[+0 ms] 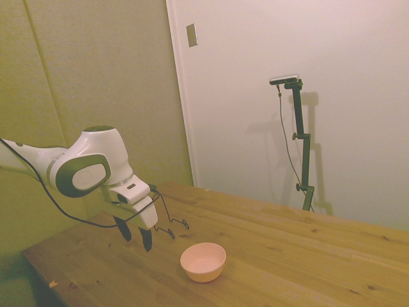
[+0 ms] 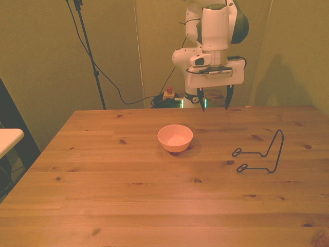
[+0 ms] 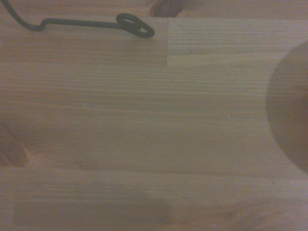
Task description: Load the bowl
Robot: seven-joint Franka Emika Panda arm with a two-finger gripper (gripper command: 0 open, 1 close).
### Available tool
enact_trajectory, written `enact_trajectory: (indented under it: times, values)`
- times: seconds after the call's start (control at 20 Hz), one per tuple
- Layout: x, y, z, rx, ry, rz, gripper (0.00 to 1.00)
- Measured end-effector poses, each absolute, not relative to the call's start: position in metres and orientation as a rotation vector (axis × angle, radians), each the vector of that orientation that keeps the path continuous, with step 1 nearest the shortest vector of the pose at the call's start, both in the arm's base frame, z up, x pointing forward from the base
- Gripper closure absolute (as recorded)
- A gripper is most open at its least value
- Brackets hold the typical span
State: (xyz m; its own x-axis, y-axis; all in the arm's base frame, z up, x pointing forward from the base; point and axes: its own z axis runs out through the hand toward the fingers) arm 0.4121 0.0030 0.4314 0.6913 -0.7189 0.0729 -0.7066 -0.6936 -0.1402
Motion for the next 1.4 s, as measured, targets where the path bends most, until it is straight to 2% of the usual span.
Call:
enact_trajectory:
  times: [0.2,0.6,1.1,1.15,1.4]
  values:
    - [0.414,-0.009,0.434,-2.799,1.202,-0.206,0.00]
    - [0.440,-0.093,0.452,-2.763,1.369,-0.349,0.00]
    - [0.499,-0.103,0.389,-2.756,1.400,-0.294,0.00]
    - [0.501,-0.104,0.385,-2.757,1.402,-0.286,1.00]
    - [0.508,-0.105,0.371,-2.761,1.409,-0.248,1.00]
